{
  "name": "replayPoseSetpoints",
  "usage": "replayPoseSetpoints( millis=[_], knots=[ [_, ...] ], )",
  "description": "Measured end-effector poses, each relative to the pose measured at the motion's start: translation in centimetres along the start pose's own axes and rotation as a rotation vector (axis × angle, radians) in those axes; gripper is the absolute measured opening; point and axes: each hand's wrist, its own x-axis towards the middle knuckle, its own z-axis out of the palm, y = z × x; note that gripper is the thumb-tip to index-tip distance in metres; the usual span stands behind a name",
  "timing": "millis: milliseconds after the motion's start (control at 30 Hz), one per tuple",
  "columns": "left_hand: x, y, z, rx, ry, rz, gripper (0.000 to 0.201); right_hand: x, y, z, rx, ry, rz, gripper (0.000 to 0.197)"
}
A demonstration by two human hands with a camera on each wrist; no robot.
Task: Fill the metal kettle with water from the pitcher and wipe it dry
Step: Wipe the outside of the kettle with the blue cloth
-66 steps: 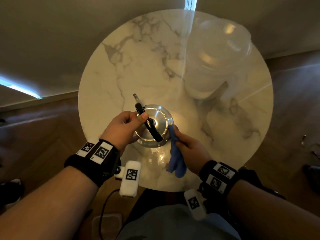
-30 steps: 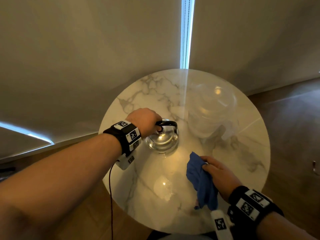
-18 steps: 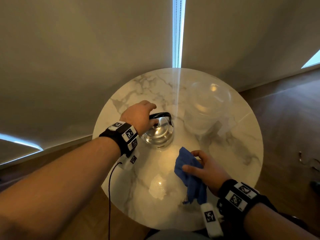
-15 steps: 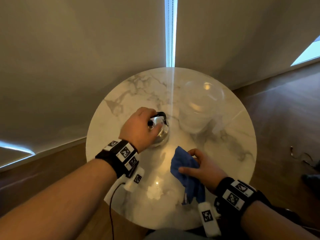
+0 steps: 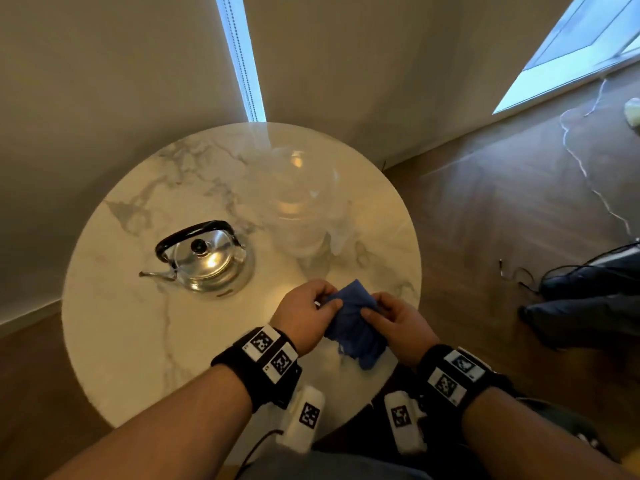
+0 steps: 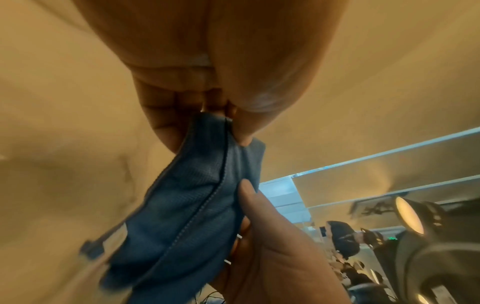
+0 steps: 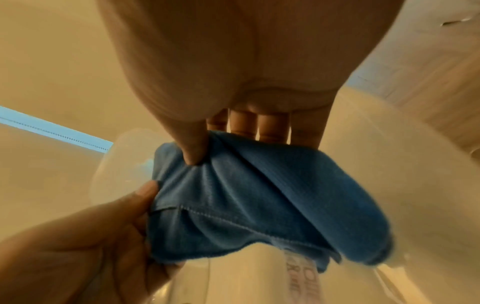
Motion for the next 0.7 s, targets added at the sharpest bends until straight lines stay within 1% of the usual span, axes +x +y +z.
replayPoseSetpoints(
  millis=[67,133,167,233,300,333,367,400,433,467,500,533,567,600,633,667,700],
  knots=[
    [1.3,0.9,2.6,0.022,0.035,-0.024,0.006,0.3,0.9,-2.2,-0.071,0.016,0.005,0.003],
    [3.1,1.6,4.6,0.002,0.085,-0.077,0.006,0.9,1.3,-4.1,-0.106,0.020,0.020,0.009],
    [4.1,1.7,5.5,-0.033,0.119,-0.117,0.007,1.6,1.8,-5.1,-0.081,0.013,0.026,0.018],
    [6.2,1.7,6.7,-0.179,0.227,-0.231,0.018,3.5,2.4,-6.6,-0.053,-0.027,0.033,0.048],
    [7.7,1.2,7.7,-0.283,0.316,-0.316,0.032,5.5,2.7,-7.6,-0.216,-0.071,0.048,0.082],
    [8.0,1.1,8.2,-0.258,0.329,-0.321,0.037,6.4,2.7,-7.7,-0.349,-0.089,0.038,0.088],
    [7.9,1.0,8.6,-0.163,0.332,-0.303,0.040,7.2,2.8,-7.8,-0.478,-0.097,-0.005,0.083],
    [7.6,1.0,9.0,-0.035,0.329,-0.233,0.041,7.7,2.7,-7.7,-0.580,-0.096,-0.069,0.068],
    [7.2,0.9,9.4,0.111,0.303,-0.117,0.041,8.0,2.9,-7.8,-0.656,-0.095,-0.140,0.052],
    [6.8,0.8,9.9,0.266,0.227,0.015,0.040,8.1,3.1,-8.0,-0.718,-0.096,-0.188,0.042],
    [6.5,0.8,10.5,0.428,0.108,0.103,0.039,8.0,3.2,-8.2,-0.747,-0.089,-0.200,0.038],
    [6.2,0.5,11.1,0.564,-0.018,0.145,0.040,7.6,3.4,-8.5,-0.760,-0.070,-0.208,0.038],
    [5.9,0.4,11.7,0.662,-0.127,0.125,0.043,7.3,3.7,-8.6,-0.798,-0.028,-0.223,0.041],
    [5.9,0.0,12.2,0.719,-0.196,0.092,0.047,6.8,3.6,-8.7,-0.852,0.005,-0.264,0.043],
    [5.6,0.4,12.4,0.740,-0.235,0.061,0.051,6.3,3.7,-8.6,-0.919,-0.011,-0.307,0.041],
    [5.6,0.4,12.5,0.748,-0.231,0.059,0.054,6.2,3.8,-8.3,-0.985,-0.055,-0.373,0.037],
    [5.4,0.5,12.5,0.737,-0.223,0.059,0.055,6.0,4.0,-7.9,-1.048,-0.132,-0.400,0.034]
  ],
)
